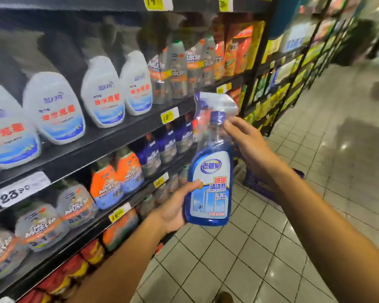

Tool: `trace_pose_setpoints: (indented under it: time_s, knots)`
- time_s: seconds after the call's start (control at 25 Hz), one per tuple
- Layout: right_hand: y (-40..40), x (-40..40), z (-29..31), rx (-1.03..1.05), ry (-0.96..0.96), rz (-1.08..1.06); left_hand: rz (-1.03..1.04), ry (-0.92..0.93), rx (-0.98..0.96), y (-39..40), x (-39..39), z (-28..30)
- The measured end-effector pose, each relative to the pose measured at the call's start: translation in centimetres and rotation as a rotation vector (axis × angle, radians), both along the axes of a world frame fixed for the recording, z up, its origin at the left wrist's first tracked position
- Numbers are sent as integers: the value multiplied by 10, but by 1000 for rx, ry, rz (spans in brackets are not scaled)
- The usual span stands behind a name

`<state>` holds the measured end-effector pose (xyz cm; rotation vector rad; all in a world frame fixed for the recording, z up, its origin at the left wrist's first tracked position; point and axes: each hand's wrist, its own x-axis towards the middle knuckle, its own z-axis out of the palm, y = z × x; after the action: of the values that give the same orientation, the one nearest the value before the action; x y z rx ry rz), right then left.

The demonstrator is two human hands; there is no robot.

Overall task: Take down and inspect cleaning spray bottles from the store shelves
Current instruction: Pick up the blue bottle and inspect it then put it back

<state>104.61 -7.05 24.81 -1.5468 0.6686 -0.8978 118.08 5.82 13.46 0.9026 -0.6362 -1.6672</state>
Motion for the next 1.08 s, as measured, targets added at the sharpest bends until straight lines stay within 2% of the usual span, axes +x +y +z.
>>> trace_pose_setpoints:
  time_s: [0.16, 0.36, 0.72, 0.84, 1.08]
  knots:
    - [-58, -62, -37, 141, -38, -182, -155, 4, 95, -72, -47, -30]
    - [-173, -144, -71, 244, -92, -339, -255, -7, 217, -204, -117, -65]
    - [-390, -250, -100, 347, -27, -430, -228, -17, 315, -429, -214, -92]
    - [-456, -266, -114, 372, -10, -455, -241, 5, 320, -495, -229, -98]
    - [-625, -287, -164, 473, 56, -476, -307, -107, 367, -665, -242, -133]
